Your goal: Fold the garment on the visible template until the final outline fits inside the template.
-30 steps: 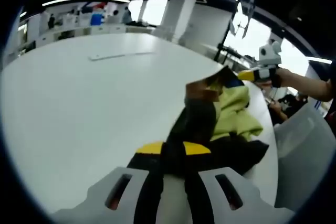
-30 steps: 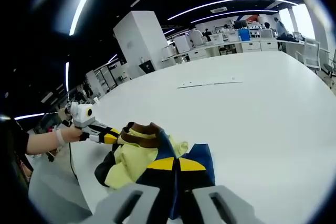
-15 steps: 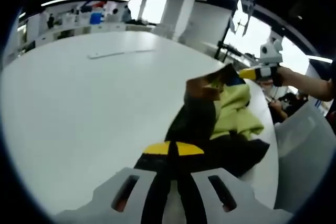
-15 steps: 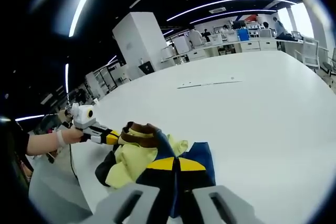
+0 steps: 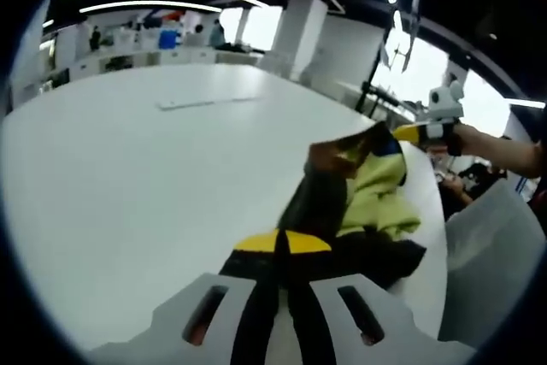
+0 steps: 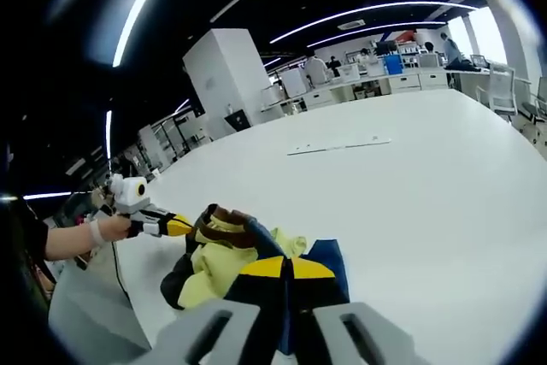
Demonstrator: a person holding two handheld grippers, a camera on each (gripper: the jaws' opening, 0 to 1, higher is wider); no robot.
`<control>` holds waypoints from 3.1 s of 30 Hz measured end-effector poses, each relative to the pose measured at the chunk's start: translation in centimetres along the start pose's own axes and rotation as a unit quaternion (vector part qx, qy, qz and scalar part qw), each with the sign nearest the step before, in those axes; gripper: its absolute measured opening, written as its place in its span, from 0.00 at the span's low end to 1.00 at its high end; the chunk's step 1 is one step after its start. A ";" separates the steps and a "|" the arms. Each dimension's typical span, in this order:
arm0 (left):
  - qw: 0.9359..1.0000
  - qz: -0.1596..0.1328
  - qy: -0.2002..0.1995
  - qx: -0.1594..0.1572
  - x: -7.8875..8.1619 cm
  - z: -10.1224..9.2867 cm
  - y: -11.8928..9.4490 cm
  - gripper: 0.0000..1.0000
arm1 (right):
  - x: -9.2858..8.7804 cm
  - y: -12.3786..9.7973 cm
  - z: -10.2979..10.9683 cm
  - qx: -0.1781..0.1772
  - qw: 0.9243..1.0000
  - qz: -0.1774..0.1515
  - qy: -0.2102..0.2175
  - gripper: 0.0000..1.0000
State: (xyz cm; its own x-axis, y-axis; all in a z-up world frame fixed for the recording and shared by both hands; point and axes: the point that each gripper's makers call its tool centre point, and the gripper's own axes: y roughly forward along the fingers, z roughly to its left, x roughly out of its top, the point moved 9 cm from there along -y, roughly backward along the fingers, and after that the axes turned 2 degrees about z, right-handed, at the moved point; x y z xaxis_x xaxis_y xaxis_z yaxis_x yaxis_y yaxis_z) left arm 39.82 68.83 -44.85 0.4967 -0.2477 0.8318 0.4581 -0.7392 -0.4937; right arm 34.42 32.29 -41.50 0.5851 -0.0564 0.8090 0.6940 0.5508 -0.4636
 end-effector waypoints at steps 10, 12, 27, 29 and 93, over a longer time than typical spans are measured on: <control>0.999 -0.052 0.005 0.014 2.1 -0.3 -2.0 0.00 | 1.6 -1.1 0.7 -0.003 0.999 -0.024 -0.022 0.00; 0.998 -0.062 0.007 0.015 2.9 -0.5 -2.5 0.00 | 2.5 -1.5 1.0 0.000 0.999 -0.040 -0.022 0.00; 0.989 -0.136 0.044 0.032 9.3 -0.7 -5.6 0.00 | 10.6 -3.5 3.0 0.012 0.987 -0.137 -0.078 0.00; 0.988 -0.146 0.048 0.032 10.0 -0.7 -5.9 0.00 | 11.5 -3.8 3.4 0.012 0.985 -0.150 -0.085 0.00; 0.985 -0.003 0.028 0.173 10.1 17.3 14.3 0.00 | 11.6 21.2 -12.8 -0.072 0.988 0.071 -0.115 0.00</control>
State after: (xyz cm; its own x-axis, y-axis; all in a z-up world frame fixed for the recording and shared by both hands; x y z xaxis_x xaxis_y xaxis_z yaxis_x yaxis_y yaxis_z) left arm 64.16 66.58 -47.91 0.4561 -0.2854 0.8429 0.6891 -0.4861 -0.5374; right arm 61.33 32.63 -46.55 0.5813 0.2123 0.7855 0.6742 0.4148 -0.6111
